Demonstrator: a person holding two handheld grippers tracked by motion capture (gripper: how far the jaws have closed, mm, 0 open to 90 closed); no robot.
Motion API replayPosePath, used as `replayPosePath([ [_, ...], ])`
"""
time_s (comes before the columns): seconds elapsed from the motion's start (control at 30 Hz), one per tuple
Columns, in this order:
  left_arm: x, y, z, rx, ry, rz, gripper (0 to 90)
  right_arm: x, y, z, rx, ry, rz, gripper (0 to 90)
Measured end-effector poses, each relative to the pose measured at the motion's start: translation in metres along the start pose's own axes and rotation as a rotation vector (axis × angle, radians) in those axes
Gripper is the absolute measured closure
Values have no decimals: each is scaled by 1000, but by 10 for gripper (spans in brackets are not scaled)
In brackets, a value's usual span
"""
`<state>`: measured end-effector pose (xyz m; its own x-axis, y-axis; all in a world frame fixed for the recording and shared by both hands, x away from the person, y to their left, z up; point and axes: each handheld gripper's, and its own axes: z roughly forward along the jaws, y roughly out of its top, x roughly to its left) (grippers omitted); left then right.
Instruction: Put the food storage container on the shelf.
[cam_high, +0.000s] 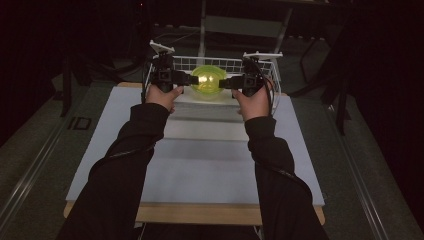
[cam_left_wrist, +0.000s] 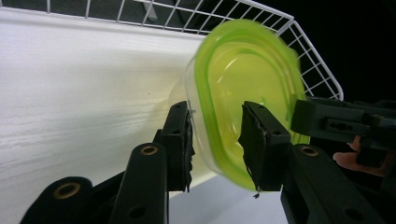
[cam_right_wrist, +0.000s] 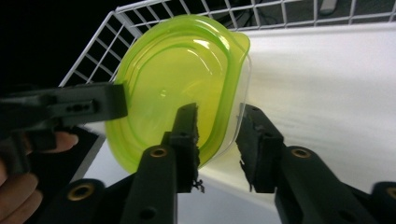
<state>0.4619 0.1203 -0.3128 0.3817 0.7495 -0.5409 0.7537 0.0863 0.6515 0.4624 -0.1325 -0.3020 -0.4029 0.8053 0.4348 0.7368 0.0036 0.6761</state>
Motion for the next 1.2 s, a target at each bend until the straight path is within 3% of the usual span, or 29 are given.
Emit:
replayPosePath([
  [0.1,0,0,1,0,-5,-1,630,-2,1,2,-4,2,3,656],
  [0.17,1,0,4,-5,-2,16,560,-5,1,2,-11,3,13,574],
  [0.27,-2,0,-1,-52,13,31,489,-7,2,0,-33,10,-28,477],
  [0.4,-5,-5,-13,-111,-1,71,375,-5,1,-10,-60,-2,-80,456],
  [0.43,-4,-8,-17,-118,-25,82,371,-4,0,-13,-69,0,-89,456],
  [0.5,-4,-8,-17,-118,-25,82,360,-2,-2,-16,-81,-10,-105,456],
  [0.53,-1,-16,-27,-144,-111,131,360,-2,-2,-16,-81,-10,-105,457],
  [0.57,-1,-21,-31,-161,-111,138,262,3,-7,-22,-89,-13,-136,472],
  [0.63,1,-31,-38,-179,-120,157,257,6,-15,-27,-102,-19,-152,569],
  [0.7,4,-46,-42,-211,-137,185,174,10,-24,-31,-122,-38,-191,728],
  [0.8,11,-75,-44,-256,-124,251,131,12,-40,-23,-80,-38,-195,875],
  [0.87,18,-91,-43,-279,-174,249,19,13,-47,-15,-55,-16,-183,898],
  [0.93,27,-109,-38,-287,-222,222,19,14,-52,-6,-42,-12,-182,898],
  [0.97,30,-117,-36,-280,-224,232,19,15,-54,-2,-41,-2,-180,898],
  [1.07,33,-143,-30,-321,-170,291,19,19,-55,9,-29,11,-183,895],
  [1.2,34,-166,-27,-341,-157,348,19,21,-49,18,-34,-5,-181,885],
])
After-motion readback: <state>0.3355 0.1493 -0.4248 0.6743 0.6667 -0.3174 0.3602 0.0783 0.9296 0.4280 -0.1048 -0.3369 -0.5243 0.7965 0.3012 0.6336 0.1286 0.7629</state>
